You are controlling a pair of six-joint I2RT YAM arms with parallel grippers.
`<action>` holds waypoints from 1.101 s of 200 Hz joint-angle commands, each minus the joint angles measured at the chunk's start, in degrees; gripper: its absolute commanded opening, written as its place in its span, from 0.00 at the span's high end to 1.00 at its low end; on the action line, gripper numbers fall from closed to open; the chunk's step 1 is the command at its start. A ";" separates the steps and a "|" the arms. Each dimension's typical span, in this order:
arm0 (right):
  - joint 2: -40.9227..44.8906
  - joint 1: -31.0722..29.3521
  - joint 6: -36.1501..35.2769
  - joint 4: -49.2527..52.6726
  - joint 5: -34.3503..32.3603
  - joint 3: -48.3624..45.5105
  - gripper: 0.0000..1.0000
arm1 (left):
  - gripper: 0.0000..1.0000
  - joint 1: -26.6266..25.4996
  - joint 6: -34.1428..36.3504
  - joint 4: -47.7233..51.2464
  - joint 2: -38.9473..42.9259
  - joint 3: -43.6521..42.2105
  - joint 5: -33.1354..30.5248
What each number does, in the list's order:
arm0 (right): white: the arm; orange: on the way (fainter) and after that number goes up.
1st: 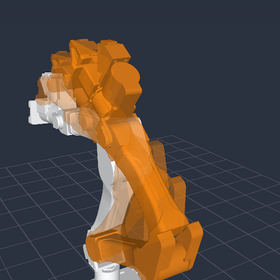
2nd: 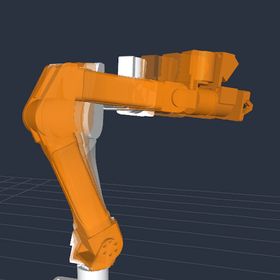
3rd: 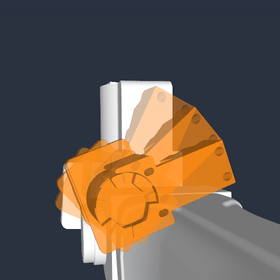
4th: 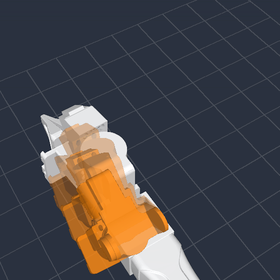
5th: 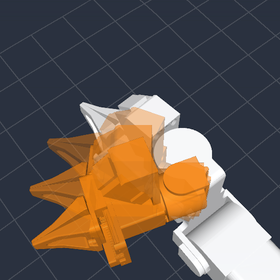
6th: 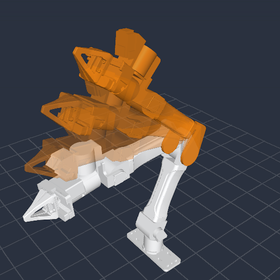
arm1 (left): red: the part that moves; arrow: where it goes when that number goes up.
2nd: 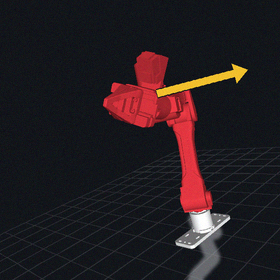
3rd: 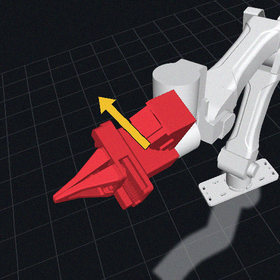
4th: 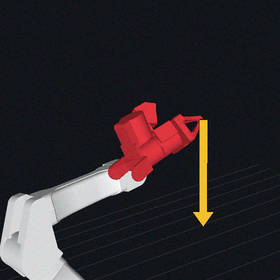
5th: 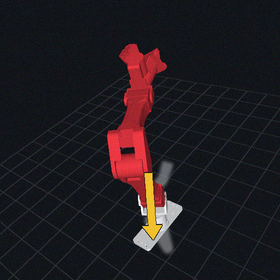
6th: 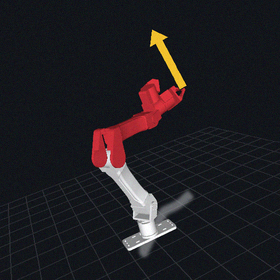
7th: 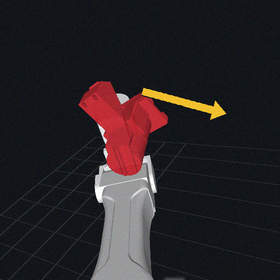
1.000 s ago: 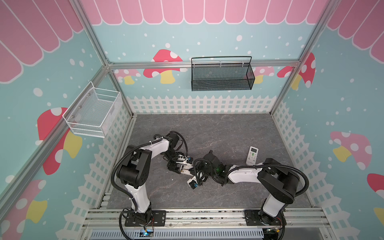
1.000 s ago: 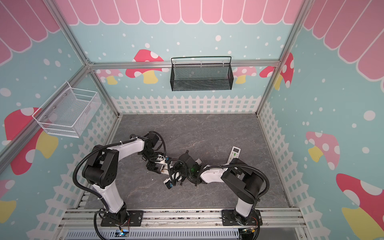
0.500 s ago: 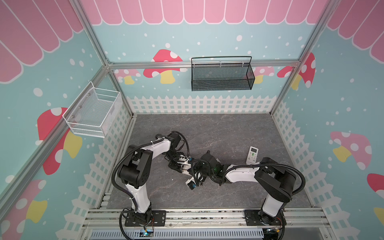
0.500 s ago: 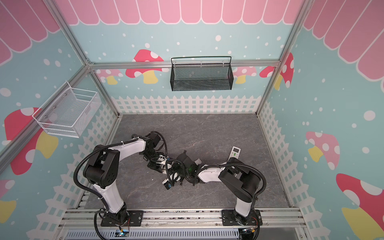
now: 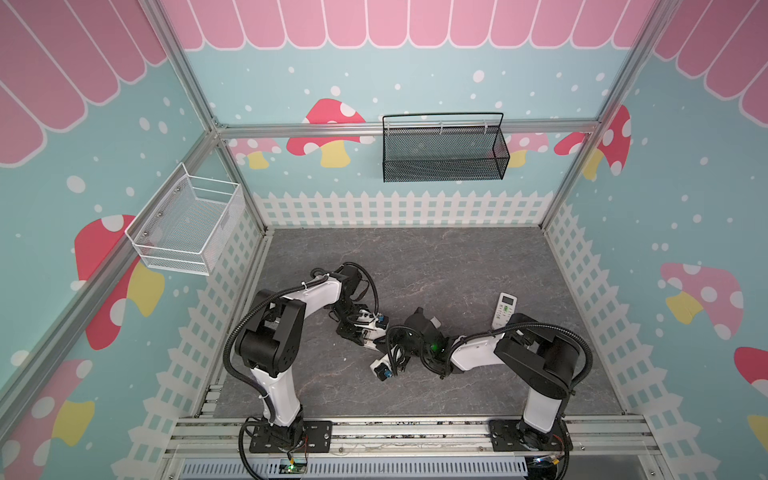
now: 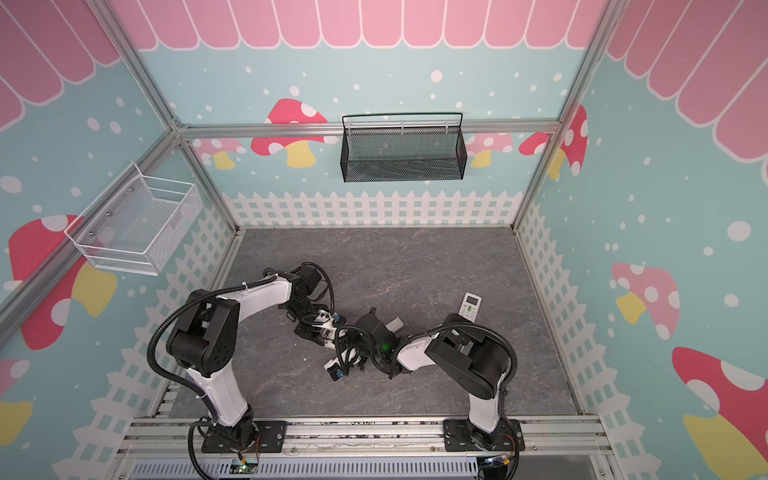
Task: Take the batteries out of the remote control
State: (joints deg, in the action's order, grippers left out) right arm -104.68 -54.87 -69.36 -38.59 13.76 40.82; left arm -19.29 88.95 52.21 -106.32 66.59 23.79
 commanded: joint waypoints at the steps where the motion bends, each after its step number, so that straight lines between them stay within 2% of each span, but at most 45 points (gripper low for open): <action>1: -2.20 -0.32 3.91 -2.89 -2.50 -2.80 1.00 | 0.44 -0.78 1.31 0.48 -0.23 -0.33 0.82; 26: -2.78 -0.36 7.45 -5.03 -2.19 -3.18 1.00 | 0.27 -0.84 3.21 0.50 1.18 -1.51 -0.58; 37: -2.81 -0.36 10.41 -7.49 -2.09 -3.53 1.00 | 0.22 -0.84 3.23 0.53 2.04 -2.08 -1.41; 58: -3.68 -0.41 13.05 -11.43 -3.30 -4.42 1.00 | 0.19 -0.51 0.13 0.01 4.05 -2.98 -1.12; 108: -5.93 -0.41 13.42 -12.83 -4.40 -4.95 1.00 | 0.16 -0.57 -10.06 -0.40 9.36 -3.74 0.75; 143: -5.52 -0.38 14.46 -12.08 -4.58 -4.53 1.00 | 0.16 -2.70 -26.11 -2.34 12.10 -2.86 -4.30; 182: -5.16 -0.36 15.24 -11.95 -4.89 -4.71 1.00 | 0.17 -3.16 -45.29 -3.15 16.13 -3.17 -5.53; 220: -5.76 -0.38 14.52 -12.05 -5.27 -5.13 1.00 | 0.16 -5.58 -52.54 -8.71 15.60 -6.89 -11.94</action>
State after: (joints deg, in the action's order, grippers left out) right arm -108.62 -55.20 -55.18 -53.12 10.00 36.77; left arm -23.64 45.67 47.05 -90.00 62.02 16.27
